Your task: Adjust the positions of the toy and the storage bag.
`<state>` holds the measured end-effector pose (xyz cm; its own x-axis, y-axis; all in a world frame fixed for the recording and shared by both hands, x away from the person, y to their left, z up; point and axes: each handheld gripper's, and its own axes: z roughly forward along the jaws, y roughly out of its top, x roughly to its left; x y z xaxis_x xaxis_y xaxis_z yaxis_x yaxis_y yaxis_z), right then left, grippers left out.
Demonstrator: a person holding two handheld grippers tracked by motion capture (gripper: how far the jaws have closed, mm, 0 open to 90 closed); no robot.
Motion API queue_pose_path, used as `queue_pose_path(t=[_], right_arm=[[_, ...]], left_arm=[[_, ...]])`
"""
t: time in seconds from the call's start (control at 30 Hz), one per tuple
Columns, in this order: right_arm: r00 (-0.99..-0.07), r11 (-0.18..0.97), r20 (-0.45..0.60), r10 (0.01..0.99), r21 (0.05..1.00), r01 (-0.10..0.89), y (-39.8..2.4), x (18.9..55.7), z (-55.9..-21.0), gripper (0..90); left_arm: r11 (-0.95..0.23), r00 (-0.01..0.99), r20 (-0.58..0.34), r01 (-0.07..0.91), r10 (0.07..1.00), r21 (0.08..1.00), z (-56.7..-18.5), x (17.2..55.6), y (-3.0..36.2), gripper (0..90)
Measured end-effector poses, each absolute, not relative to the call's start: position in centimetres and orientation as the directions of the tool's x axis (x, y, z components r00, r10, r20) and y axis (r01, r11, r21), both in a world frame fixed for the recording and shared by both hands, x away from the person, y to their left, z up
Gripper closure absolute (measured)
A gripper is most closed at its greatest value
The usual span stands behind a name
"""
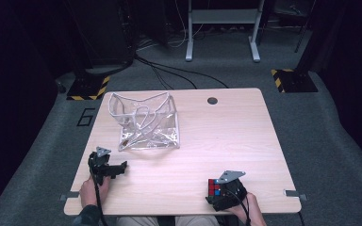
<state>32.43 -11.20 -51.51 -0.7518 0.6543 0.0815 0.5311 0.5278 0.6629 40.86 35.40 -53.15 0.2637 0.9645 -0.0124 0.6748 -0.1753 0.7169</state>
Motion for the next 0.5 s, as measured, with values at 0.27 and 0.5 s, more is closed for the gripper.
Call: queue_pose_path(t=[0.27, 0.5], right_arm=[[-0.752, 0.522, 0.053, 0.657, 0.688, 0.504, -11.5, 32.3, -51.68, 13.4], [-0.739, 0.505, 0.049, 0.672, 0.7, 0.505, -11.62, 32.13, -51.75, 14.0]], left_arm=[[-0.175, 0.264, -0.012, 0.675, 0.964, 0.717, -53.15, 40.86, 35.4, 0.4], [-0.183, 0.269, -0.006, 0.674, 0.963, 0.716, -53.14, 40.88, 35.46, 0.4]])
